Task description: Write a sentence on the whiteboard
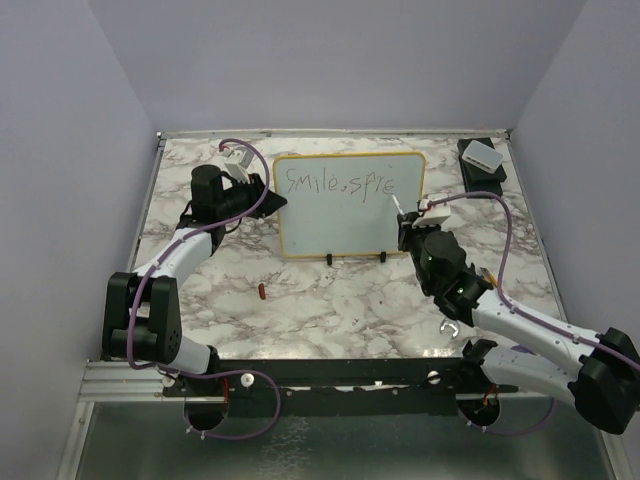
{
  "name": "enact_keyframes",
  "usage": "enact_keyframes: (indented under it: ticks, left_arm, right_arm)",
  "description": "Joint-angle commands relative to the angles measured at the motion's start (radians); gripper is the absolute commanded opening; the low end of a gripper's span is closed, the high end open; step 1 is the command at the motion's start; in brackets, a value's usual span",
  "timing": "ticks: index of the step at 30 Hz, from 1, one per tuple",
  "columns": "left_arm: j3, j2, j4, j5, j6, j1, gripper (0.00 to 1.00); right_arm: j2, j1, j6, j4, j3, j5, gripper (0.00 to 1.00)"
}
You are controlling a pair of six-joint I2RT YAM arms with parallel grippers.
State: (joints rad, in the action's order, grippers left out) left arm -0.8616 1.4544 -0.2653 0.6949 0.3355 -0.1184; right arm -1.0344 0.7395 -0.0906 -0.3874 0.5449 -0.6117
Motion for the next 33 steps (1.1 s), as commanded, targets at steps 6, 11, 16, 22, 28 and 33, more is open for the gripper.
enact_keyframes:
  ticks: [6,11,16,22,28,33]
  left_arm:
    - [-0.010,-0.007,-0.015,-0.003,-0.005,-0.004,0.26]
    - [-0.010,-0.008,-0.017,-0.003,-0.005,-0.003,0.25]
    - [-0.009,-0.008,-0.016,-0.005,-0.006,-0.004,0.25]
    - [-0.008,-0.009,-0.014,-0.005,-0.006,-0.003,0.25]
    - [-0.010,-0.008,-0.015,-0.005,-0.007,-0.004,0.24]
    - [-0.010,-0.009,-0.014,-0.005,-0.006,-0.003,0.24]
  right_arm:
    - [0.050,-0.004,0.039,-0.020,-0.012,-0.028,0.01]
    - [0.038,-0.009,0.064,-0.040,0.001,-0.058,0.01]
    - [0.035,-0.022,0.069,-0.051,0.003,-0.055,0.01]
    - [0.024,-0.030,0.072,-0.056,0.010,-0.050,0.01]
    - [0.006,-0.034,0.055,-0.044,0.009,-0.048,0.01]
    - [-0.004,-0.034,0.045,-0.028,0.007,-0.025,0.01]
